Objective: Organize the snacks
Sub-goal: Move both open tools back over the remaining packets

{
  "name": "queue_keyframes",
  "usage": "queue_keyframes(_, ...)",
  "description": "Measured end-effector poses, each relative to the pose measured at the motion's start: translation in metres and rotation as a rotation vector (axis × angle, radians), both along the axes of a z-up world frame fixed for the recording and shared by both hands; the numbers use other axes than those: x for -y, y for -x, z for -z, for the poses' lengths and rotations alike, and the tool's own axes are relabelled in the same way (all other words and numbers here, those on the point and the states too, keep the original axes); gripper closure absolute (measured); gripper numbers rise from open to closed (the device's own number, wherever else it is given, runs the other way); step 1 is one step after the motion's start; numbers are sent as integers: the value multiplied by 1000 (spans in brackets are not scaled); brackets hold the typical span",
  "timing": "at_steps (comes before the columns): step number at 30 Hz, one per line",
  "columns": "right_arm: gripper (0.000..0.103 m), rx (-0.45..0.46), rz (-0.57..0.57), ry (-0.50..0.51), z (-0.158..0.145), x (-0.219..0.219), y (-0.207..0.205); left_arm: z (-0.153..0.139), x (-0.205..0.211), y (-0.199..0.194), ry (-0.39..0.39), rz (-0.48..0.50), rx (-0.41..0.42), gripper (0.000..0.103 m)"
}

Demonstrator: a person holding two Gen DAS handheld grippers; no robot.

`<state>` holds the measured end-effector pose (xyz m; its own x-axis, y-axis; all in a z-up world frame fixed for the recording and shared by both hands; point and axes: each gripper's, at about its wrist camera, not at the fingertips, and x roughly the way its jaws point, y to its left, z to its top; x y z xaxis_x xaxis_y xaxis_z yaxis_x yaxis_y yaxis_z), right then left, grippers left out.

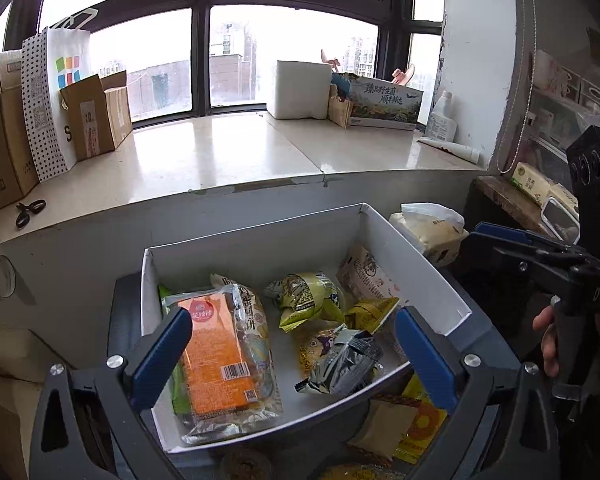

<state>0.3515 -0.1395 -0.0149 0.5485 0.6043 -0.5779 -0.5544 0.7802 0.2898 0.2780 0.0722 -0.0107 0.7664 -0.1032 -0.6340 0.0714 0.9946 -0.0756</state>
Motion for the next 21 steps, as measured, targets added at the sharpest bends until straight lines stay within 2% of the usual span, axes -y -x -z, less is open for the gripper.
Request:
queue_keyframes(5, 0, 77, -20, -48, -19, 22, 51, -12, 14, 60, -26, -3, 49, 0)
queue_keyframes(9, 0, 107, -24, -64, -13, 38, 96, -4, 22, 109, 1, -7, 46, 0)
queue_keyframes(14, 0, 56, -53, -13, 26, 43, 138, 28, 27, 159, 34, -47, -10, 0)
queue_keyframes(18, 0, -38, -35, 9, 69, 44, 153, 56, 31, 181, 59, -59, -77, 0)
queue_keyframes(21, 0, -124, -40, 3, 98, 42, 158, 67, 32, 188, 68, -63, -110, 0)
